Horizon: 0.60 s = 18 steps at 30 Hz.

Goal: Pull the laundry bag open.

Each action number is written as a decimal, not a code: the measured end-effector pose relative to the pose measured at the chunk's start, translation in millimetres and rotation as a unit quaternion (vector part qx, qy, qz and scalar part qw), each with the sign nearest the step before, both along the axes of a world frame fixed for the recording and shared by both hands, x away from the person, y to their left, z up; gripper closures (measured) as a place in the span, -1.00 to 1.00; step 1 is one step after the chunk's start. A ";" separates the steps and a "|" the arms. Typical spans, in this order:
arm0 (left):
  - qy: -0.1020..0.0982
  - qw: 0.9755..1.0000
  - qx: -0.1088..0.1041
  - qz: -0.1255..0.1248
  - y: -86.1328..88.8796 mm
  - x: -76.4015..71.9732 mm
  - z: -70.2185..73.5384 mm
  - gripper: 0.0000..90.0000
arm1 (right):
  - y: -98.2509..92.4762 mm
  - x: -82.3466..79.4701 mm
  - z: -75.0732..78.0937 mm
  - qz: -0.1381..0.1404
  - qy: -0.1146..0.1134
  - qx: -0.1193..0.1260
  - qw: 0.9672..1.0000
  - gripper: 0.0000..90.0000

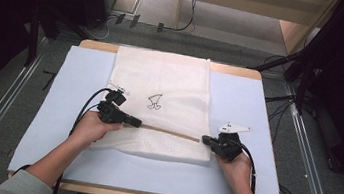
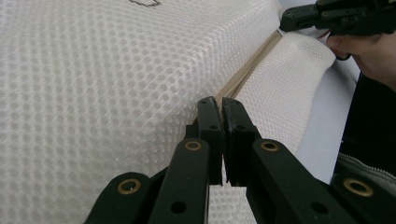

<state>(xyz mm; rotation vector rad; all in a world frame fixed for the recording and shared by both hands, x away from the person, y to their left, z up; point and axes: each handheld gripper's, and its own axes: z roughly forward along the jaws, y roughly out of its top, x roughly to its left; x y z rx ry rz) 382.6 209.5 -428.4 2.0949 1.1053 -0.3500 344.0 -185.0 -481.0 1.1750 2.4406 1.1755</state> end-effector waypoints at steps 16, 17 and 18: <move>-0.009 1.000 0.008 -0.001 16.3 -2.2 4.8 0.97 | -0.5 1.1 0.4 0.003 0.005 0.001 1.000 1.00; -0.015 1.000 0.009 0.001 17.5 -2.1 5.4 0.97 | -0.5 1.0 0.4 0.003 0.005 0.000 1.000 1.00; -0.012 1.000 0.008 0.004 19.0 -1.8 6.0 0.97 | -0.4 1.0 0.5 0.002 0.005 0.000 1.000 1.00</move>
